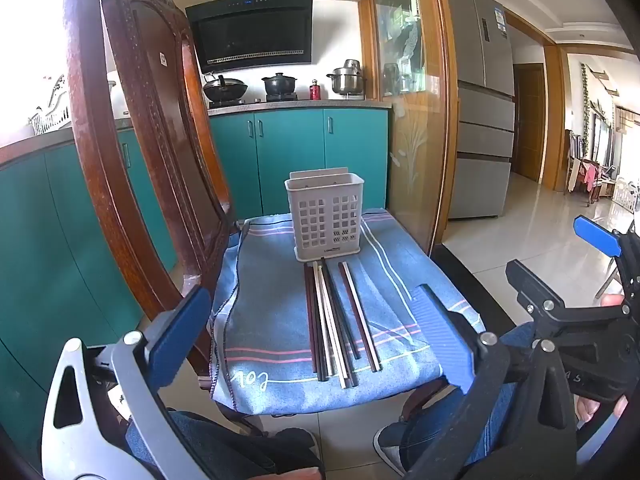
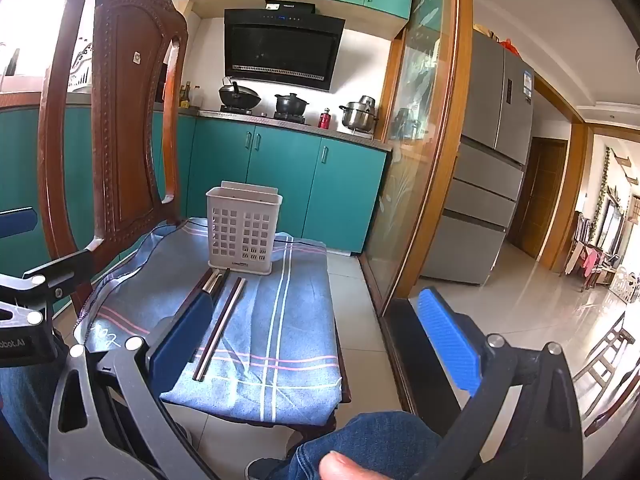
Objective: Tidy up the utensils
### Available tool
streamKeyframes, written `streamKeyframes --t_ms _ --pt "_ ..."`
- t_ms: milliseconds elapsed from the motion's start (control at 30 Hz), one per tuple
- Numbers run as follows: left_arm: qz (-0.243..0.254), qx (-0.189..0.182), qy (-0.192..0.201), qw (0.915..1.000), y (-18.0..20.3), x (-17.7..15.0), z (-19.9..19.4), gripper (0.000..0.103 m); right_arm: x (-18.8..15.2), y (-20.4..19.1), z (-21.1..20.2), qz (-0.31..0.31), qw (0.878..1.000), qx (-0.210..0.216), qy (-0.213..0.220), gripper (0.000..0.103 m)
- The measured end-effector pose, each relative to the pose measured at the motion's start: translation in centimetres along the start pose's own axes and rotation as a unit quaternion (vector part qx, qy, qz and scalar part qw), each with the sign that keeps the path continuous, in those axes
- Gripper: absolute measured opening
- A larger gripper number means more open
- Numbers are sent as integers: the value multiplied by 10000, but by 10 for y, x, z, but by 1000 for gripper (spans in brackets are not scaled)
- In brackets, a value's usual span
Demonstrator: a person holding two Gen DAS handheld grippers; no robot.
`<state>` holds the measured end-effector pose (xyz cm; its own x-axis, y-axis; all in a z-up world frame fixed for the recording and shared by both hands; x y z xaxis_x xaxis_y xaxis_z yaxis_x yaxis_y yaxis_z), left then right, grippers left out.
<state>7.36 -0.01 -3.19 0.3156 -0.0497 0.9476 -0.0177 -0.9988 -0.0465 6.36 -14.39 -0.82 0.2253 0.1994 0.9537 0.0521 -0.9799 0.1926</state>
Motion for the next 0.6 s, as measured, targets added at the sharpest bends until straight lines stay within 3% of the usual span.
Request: streamKeyframes --t_ms 600 --pt "-15 -12 -6 10000 0 0 0 100 0 -1 -1 -8 10000 -12 9 100"
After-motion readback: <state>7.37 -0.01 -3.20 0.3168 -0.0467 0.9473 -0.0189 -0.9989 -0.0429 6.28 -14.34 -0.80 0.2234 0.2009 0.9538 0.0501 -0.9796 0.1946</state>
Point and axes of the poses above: each gripper's, at about its wrist camera, not at the fingertips, and z roughly the way its jaws point, y to its right, x to its top, the point moved 8 cm from there along z, roughly the way its jaws point, and after that the axes turned 5 degrees about y, right-handed, at the moved point
